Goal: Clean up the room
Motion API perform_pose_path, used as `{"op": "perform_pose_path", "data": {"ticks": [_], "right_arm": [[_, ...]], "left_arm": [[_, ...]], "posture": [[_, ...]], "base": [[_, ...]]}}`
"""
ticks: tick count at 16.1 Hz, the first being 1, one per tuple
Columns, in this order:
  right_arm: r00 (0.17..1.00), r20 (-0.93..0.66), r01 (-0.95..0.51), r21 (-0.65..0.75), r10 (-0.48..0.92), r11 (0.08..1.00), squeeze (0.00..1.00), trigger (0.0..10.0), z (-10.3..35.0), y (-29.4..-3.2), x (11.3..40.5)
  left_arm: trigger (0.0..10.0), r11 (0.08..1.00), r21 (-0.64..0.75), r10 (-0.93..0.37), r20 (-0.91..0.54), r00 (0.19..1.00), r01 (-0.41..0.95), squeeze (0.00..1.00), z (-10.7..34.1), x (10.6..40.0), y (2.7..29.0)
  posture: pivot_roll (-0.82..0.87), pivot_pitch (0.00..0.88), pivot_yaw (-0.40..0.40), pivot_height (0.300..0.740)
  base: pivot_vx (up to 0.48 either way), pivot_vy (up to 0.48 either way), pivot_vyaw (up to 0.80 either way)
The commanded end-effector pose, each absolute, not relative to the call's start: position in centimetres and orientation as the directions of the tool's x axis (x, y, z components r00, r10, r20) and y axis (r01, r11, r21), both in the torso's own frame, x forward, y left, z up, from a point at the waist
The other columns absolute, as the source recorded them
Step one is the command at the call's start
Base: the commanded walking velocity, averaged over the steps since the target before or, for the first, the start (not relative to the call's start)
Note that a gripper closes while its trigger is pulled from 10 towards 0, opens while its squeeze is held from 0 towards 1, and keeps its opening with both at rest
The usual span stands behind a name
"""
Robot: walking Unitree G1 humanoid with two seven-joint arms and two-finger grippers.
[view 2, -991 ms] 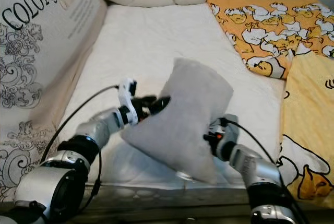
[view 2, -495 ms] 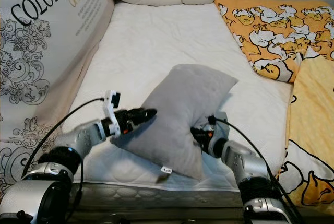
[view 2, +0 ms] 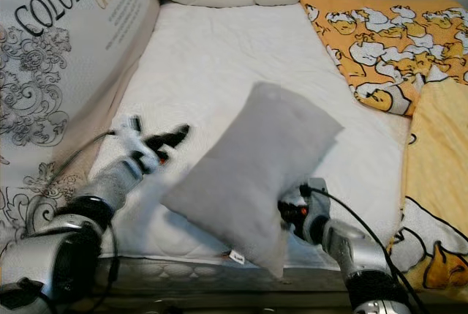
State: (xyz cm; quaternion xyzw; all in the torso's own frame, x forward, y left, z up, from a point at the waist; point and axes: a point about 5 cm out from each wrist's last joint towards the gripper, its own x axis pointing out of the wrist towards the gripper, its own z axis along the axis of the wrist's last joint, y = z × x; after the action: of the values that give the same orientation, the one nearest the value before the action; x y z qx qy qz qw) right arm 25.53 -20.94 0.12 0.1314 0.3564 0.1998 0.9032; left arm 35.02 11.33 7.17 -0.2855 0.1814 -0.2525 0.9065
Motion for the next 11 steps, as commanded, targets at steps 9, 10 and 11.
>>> {"op": "perform_pose_path", "data": {"ticks": [9,10,11], "right_arm": [[0.622,-0.654,-0.231,0.372,0.430,0.899,0.00,0.0,-4.3,-20.2,22.1],[0.621,-0.657,-0.229,0.369,0.427,0.901,0.00,0.0,-4.5,-19.9,22.0],[0.620,-0.665,-0.220,0.361,0.416,0.906,0.00,0.0,-5.0,-19.0,21.9]], "left_arm": [[10.0,0.424,-0.649,-0.878,-0.126,0.461,0.631,1.00,6.6,32.5,5.9],[10.0,0.427,-0.638,-0.882,-0.138,0.450,0.641,0.78,6.5,32.4,5.9],[10.0,0.435,-0.597,-0.893,-0.187,0.410,0.674,0.17,6.1,32.1,6.0]], "posture": [[-0.13,0.000,0.044,0.740],[-0.13,0.000,0.045,0.740],[-0.13,0.000,0.045,0.740]], "base": [[0.000,0.000,0.00],[0.000,0.000,0.00],[0.000,0.000,0.00]]}}
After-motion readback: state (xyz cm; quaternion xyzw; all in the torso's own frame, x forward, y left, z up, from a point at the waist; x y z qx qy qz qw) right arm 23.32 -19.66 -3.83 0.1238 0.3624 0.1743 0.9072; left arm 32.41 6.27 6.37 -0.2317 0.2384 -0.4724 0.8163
